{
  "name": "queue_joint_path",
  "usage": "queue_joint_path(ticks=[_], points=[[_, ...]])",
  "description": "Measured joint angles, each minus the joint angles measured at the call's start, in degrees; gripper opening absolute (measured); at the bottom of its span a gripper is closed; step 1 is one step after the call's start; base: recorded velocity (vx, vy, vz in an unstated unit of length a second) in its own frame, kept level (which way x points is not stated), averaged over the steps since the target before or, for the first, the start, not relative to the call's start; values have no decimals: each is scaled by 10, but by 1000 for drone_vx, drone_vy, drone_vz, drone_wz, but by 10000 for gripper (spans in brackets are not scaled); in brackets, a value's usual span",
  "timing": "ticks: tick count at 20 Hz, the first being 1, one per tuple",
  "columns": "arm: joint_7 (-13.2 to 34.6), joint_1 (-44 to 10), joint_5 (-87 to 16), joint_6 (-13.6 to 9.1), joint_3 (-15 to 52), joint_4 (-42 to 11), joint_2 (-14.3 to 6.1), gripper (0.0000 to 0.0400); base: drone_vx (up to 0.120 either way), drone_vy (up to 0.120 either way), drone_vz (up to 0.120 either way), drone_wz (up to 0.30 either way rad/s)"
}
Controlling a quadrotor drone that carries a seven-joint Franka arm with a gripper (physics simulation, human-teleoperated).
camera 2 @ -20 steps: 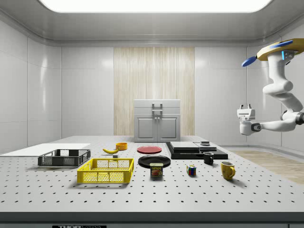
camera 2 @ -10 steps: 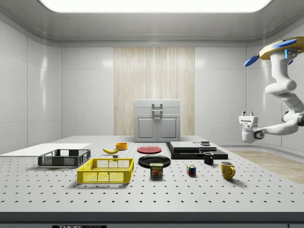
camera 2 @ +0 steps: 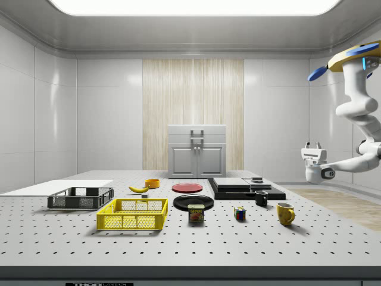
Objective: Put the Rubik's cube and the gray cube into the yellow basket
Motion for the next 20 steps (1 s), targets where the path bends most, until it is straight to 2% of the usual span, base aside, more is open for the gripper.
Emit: queue_joint_path(ticks=[20], points=[[0,-1,-1,6,2,-1,-4,400,120,120,0,0]])
